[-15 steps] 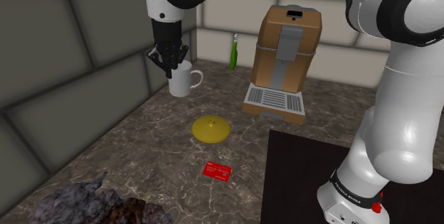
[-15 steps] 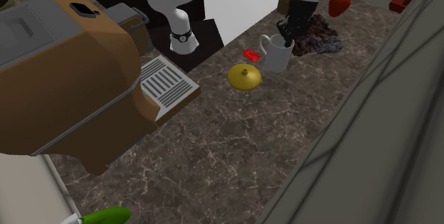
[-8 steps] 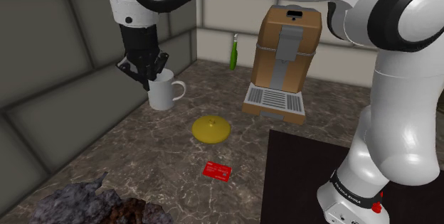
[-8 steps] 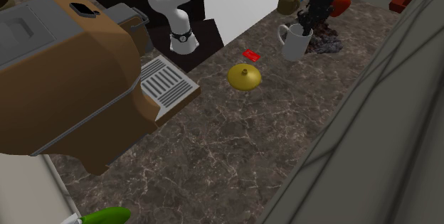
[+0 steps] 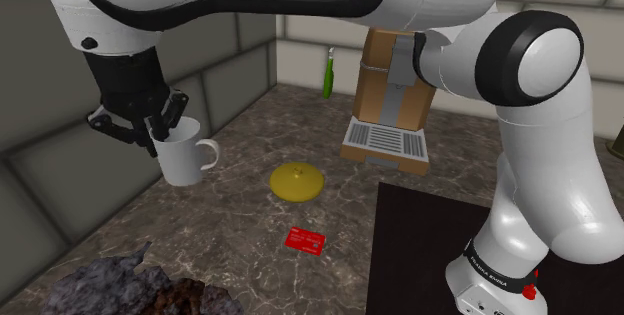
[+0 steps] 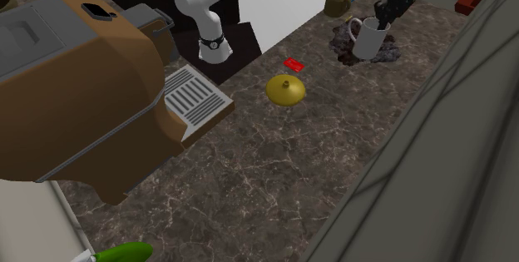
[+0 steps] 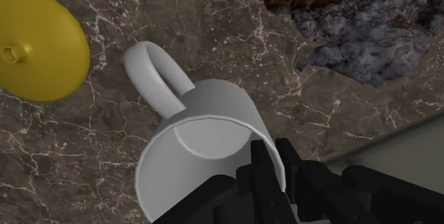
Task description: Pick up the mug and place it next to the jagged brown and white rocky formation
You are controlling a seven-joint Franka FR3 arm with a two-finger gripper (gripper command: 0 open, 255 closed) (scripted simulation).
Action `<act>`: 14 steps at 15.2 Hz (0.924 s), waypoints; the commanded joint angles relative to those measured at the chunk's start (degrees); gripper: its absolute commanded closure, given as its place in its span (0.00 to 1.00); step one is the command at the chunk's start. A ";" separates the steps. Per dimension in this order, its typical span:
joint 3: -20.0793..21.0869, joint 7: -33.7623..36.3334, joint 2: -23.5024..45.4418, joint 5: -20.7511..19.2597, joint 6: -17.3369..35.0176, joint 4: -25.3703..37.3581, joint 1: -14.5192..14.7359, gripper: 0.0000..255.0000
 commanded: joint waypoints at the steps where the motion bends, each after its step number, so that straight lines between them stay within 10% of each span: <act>1: 0.04 0.70 0.14 -0.12 1.08 -1.01 0.28 1.00; 14: 0.08 2.14 -1.85 0.20 12.25 -14.38 -1.87 1.00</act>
